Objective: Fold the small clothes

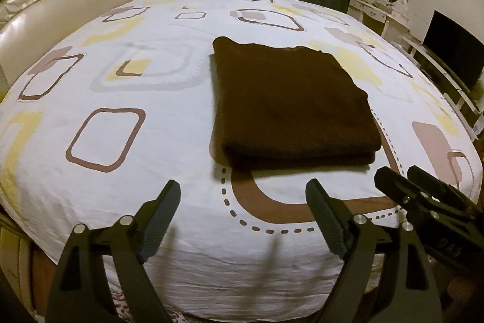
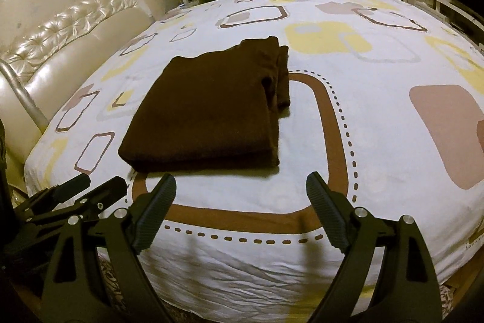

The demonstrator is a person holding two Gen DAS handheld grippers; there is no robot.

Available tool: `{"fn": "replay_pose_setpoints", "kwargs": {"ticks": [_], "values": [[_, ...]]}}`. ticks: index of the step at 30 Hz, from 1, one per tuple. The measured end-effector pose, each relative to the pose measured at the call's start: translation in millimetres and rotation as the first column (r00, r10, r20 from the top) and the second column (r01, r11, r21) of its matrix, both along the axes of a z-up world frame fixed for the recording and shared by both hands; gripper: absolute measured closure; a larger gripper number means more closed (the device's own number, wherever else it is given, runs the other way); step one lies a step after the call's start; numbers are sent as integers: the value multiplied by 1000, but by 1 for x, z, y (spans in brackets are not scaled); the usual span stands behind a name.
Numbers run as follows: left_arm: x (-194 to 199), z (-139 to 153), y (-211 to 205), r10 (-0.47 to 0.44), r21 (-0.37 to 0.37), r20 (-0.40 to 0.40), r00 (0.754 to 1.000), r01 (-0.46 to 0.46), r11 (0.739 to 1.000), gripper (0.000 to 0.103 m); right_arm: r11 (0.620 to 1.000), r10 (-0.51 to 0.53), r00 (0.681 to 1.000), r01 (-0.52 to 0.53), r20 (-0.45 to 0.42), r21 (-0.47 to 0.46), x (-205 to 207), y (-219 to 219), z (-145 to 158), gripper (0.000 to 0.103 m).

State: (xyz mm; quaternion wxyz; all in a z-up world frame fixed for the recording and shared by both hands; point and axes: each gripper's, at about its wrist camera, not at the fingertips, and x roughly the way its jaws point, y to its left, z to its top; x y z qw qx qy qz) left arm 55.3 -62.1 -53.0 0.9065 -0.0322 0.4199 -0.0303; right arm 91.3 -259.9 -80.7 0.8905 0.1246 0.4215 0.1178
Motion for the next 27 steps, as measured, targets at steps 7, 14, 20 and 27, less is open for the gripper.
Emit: {"fn": "replay_pose_setpoints", "kwargs": {"ticks": [7,14,20,27], "values": [[0,1,-2,6,42,12,1000,-7,999,19,1000,0,1000,0,-3,-1,0,1,0,15],[3,-1,3,26,47,-5,1000,-26,999,19,1000,-1,1000,1,-5,1,-2,2,-1,15],[3,-3,3,35,59,-12,999,-35,998,19,1000,-2,1000,2,-8,2,-4,3,-1,15],[1,-3,1,39,72,-8,999,-38,997,19,1000,-2,1000,2,-7,3,-4,3,-1,15]]}}
